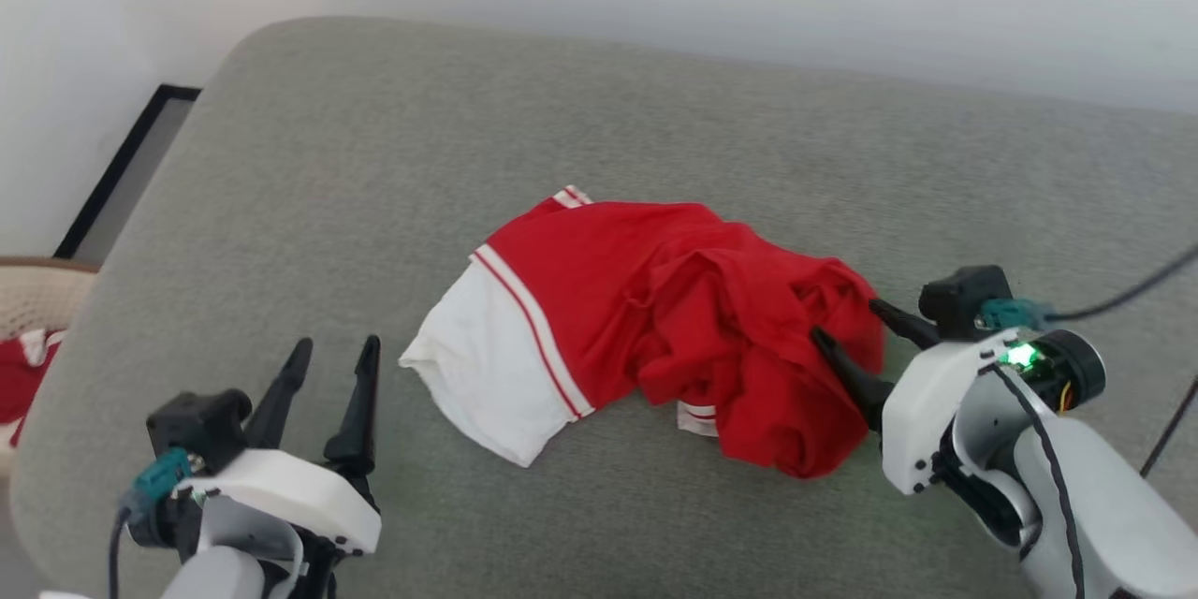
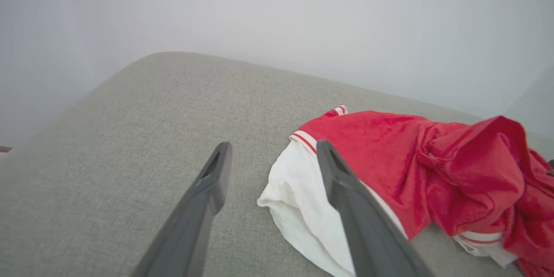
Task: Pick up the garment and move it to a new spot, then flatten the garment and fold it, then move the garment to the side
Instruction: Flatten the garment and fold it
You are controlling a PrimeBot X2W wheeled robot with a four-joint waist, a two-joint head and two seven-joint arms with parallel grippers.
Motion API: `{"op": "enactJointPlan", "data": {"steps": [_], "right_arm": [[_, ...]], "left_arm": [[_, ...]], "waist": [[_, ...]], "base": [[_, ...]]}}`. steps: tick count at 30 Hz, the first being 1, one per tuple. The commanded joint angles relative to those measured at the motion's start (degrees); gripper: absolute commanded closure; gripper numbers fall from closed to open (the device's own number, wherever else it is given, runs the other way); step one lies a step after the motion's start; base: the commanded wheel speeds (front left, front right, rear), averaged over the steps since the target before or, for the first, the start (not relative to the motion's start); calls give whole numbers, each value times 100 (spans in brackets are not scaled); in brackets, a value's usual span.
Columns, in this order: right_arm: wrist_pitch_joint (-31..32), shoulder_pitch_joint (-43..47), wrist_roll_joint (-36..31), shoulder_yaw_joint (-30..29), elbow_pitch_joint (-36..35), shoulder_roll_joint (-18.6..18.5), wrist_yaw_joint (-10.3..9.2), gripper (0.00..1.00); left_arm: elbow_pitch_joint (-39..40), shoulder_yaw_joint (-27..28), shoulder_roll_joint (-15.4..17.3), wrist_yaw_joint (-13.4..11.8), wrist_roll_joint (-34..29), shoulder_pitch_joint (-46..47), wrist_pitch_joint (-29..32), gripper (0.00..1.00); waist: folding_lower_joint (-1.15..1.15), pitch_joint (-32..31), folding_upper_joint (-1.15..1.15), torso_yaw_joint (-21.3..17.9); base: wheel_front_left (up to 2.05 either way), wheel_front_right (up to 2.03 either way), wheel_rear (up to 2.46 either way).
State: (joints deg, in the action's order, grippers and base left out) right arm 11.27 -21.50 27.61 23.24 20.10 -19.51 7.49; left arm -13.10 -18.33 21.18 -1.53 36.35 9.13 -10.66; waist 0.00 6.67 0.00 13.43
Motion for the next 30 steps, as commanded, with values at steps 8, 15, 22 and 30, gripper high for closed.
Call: {"op": "enactJointPlan", "data": {"steps": [8, 15, 22, 30], "right_arm": [[1011, -690, 68, 533, 925, -124, -1, 0], [1085, -1157, 340, 675, 1250, -198, -1, 100], [1207, -1261, 624, 419, 926, -597, -1, 100], [1400, -986, 616, -254, 478, -1138, -1, 100]], "left_arm": [[-358, -54, -350, 163, 8, -96, -356, 0], [-509, 94, -564, 283, -58, -133, -450, 0], [-469, 375, -649, 374, -185, -286, -461, 0], [-398, 678, -782, 504, -388, -469, -459, 0]], "waist": [[0, 103, 0, 422], [0, 83, 0, 459], [0, -3, 0, 304], [0, -55, 0, 99]], "base": [[0, 0, 0], [0, 0, 0], [0, 0, 0], [0, 0, 0]]}}
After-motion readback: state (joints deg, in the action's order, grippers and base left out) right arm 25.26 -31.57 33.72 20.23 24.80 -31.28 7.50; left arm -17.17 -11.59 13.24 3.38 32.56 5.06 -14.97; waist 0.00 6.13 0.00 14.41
